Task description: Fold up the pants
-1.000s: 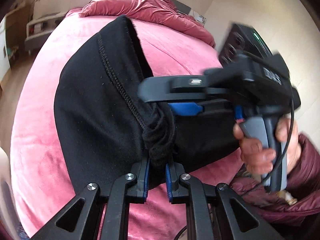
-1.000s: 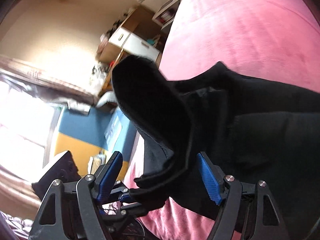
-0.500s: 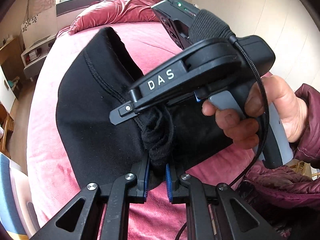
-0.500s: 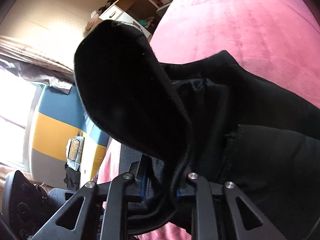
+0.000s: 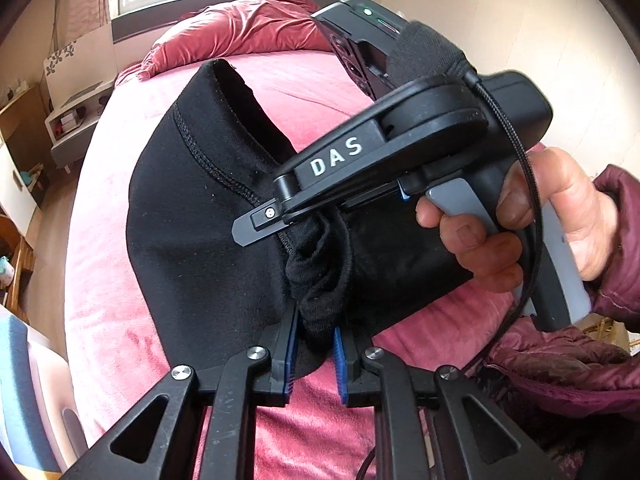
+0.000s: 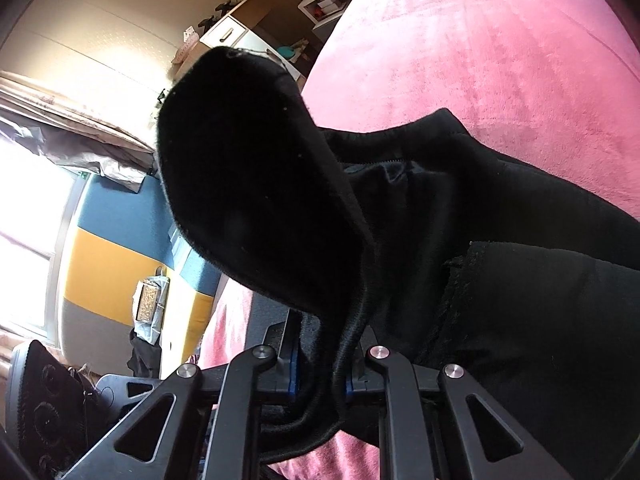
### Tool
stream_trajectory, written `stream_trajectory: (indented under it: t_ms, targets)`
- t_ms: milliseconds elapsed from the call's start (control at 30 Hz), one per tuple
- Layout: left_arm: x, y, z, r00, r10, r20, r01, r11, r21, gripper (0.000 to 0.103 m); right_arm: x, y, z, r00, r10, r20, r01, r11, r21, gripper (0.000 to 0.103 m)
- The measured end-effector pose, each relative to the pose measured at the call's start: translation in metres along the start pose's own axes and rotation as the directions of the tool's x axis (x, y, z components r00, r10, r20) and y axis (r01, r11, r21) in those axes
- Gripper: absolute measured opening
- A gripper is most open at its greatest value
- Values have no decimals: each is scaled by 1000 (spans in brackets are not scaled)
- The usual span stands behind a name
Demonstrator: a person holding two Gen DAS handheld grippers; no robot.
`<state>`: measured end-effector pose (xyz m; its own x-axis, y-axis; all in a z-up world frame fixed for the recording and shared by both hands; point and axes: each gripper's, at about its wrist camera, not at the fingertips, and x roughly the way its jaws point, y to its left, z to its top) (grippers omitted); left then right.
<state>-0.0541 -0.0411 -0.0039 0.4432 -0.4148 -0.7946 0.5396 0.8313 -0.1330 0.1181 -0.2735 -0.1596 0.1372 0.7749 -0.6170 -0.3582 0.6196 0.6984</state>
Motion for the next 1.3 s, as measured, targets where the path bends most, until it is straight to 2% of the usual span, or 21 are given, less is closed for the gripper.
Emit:
stream_trajectory:
  t_ms: [100,167,200,300,333,367,433,500,533,567,700,833,1000,1133,1300]
  targets:
    - [-21,22,-4,990,-138,38,141,987,-82,26,-10,-1,1,1000,16,16,-16,1000,-5,15]
    - [-40,49,-9,962,-253,107,269,946,-178,31,-16,0,2,999,24,24,-24,1000,-7,15]
    - [-51,65,-13,951,-269,154,300,926,-231,32,-19,1,2,999,26,26,-26,1000,-6,15]
    - [-72,121,-30,933,-230,277,333,845,-419,32,-32,-3,4,998,56,40,-56,998,10,15]
    - [-77,143,-39,931,-196,307,333,799,-501,32,-37,-3,6,996,73,49,-73,997,12,15]
    - [-79,157,-45,936,-159,315,317,770,-554,32,-41,-1,6,994,90,56,-91,996,14,14]
    - [-81,176,-56,941,-102,324,292,730,-618,32,-47,4,7,989,126,71,-128,992,13,14]
    - [-76,189,-65,940,-87,330,296,687,-663,32,-59,17,10,980,176,92,-175,984,-14,14]
    - [-73,191,-66,941,-88,325,296,676,-675,32,-65,25,12,976,194,100,-192,981,-34,14]
    - [-67,192,-65,946,-88,312,287,673,-682,32,-68,34,12,974,202,105,-198,979,-51,14]
    - [-42,181,-48,956,-115,271,273,691,-669,32,-78,49,15,971,206,118,-197,977,-84,14]
    - [-19,159,-20,952,-162,258,291,732,-616,32,-93,49,9,967,197,161,-187,980,-73,14]
    - [1,134,14,947,-227,227,317,776,-546,32,-137,19,-8,955,154,252,-153,988,-24,14]
    - [18,109,32,942,-274,192,334,802,-495,32,-165,-14,-22,943,99,319,-124,990,60,14]
    - [43,75,44,939,-325,112,341,837,-427,32,-187,-57,-43,940,16,340,-72,986,153,14]
